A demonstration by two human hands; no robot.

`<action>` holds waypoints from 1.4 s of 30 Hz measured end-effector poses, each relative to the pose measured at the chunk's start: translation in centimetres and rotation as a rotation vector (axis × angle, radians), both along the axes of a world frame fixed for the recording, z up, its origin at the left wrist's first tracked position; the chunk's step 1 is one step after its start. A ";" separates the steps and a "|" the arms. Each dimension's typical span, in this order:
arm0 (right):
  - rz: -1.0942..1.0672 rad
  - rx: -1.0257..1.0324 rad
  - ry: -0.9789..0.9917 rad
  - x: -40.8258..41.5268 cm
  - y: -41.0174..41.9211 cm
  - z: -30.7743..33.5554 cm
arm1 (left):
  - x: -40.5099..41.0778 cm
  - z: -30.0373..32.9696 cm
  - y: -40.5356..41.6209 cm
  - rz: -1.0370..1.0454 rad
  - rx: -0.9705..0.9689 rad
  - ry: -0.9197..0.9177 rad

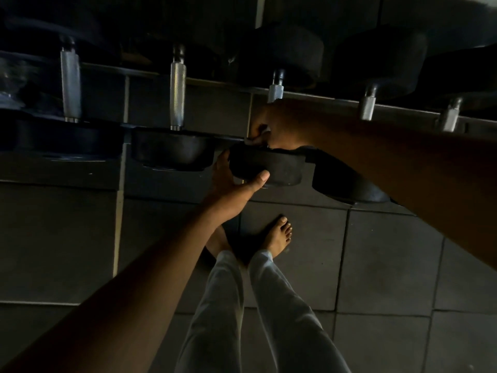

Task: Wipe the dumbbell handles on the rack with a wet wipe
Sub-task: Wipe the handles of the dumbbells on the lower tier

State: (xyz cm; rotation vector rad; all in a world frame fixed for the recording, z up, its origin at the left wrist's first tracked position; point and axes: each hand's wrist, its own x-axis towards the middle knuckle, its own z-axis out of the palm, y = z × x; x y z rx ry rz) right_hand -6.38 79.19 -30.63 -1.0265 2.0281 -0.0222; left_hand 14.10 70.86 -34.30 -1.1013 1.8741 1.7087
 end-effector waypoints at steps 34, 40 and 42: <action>-0.585 -0.337 0.087 -5.9 25.4 -1.1 | -11.6 2.0 21.0 -0.108 -0.038 -0.161; -0.338 -0.374 0.056 -6.9 25.5 -3.1 | -10.7 0.8 22.2 0.048 -0.109 -0.044; -0.257 -0.393 0.069 -6.8 25.9 -3.4 | -10.6 0.7 22.2 0.051 -0.146 -0.028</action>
